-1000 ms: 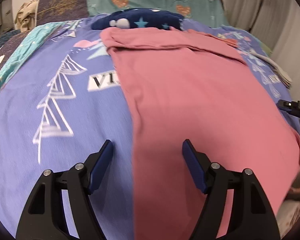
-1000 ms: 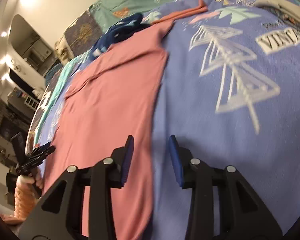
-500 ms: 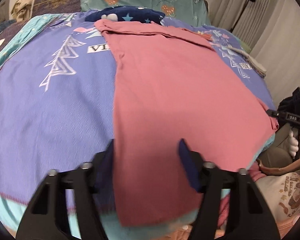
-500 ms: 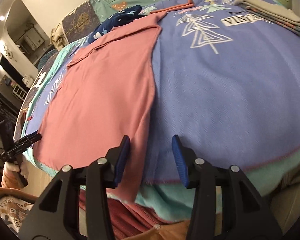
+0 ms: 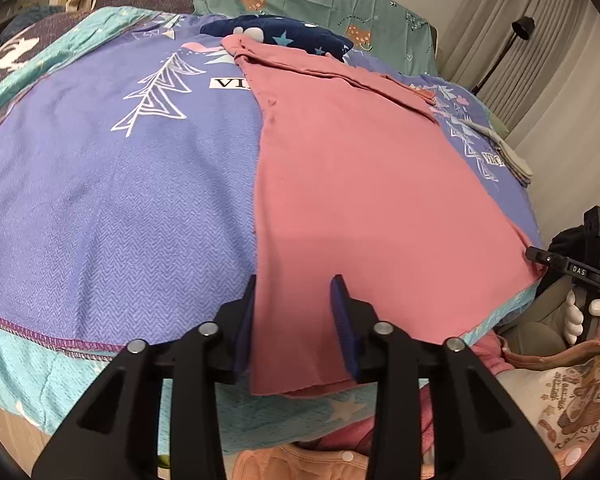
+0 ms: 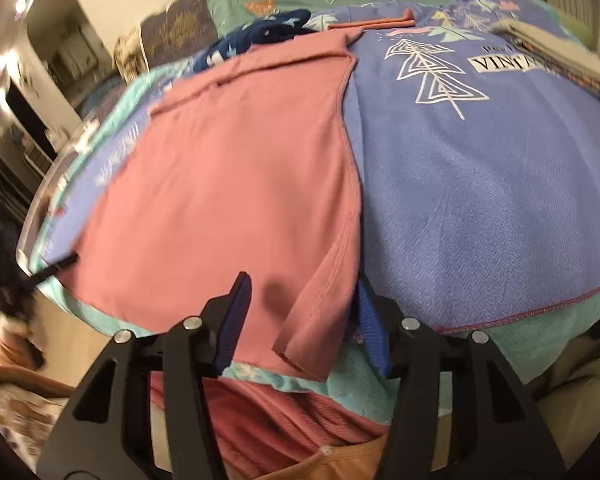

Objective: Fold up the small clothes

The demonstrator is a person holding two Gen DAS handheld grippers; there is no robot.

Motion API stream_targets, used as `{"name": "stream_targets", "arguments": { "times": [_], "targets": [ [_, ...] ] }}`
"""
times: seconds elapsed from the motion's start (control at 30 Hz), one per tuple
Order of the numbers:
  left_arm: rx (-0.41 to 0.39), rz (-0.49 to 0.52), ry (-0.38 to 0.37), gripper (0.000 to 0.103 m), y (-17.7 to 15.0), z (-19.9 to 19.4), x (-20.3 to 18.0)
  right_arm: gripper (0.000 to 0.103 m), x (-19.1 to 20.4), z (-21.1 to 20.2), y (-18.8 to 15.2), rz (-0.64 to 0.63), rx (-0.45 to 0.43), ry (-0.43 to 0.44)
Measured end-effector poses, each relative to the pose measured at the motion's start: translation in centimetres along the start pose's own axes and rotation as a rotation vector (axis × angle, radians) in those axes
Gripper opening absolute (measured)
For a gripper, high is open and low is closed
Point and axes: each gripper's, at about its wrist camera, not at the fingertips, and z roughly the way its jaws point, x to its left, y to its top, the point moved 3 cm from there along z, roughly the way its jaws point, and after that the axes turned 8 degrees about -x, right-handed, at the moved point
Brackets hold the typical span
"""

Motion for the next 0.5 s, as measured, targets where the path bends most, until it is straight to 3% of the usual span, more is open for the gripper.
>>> {"name": "stream_targets", "arguments": {
  "times": [0.03, 0.07, 0.1, 0.13, 0.27, 0.43, 0.5],
  "targets": [
    [-0.005, 0.002, 0.006, 0.037, 0.0, 0.0, -0.1, 0.042, -0.2, 0.2, -0.3, -0.014, -0.005, -0.040],
    [-0.011, -0.003, 0.005, 0.031, -0.1, -0.1, -0.1, 0.029, -0.7, 0.2, -0.3, -0.003, -0.014, -0.057],
    [-0.015, -0.014, 0.003, 0.021, -0.1, -0.2, 0.0, 0.024, -1.3, 0.0, -0.3, 0.027, -0.023, -0.048],
    [-0.016, -0.028, -0.004, 0.002, 0.0, -0.2, 0.2, 0.009, -2.0, -0.2, -0.3, 0.074, -0.028, -0.011],
    [-0.070, -0.121, -0.065, 0.002, 1.1, -1.1, 0.8, 0.004, -4.2, -1.1, 0.4, 0.261, -0.056, 0.156],
    [-0.252, -0.150, -0.180, 0.002, 5.3, -5.0, -0.6, 0.003, -5.5, -3.5, 3.0, 0.419, -0.154, 0.400],
    [-0.327, -0.131, -0.209, 0.002, 7.2, -6.9, -1.7, 0.003, -5.2, -5.0, 4.8, 0.417, -0.211, 0.447]
  ]
}}
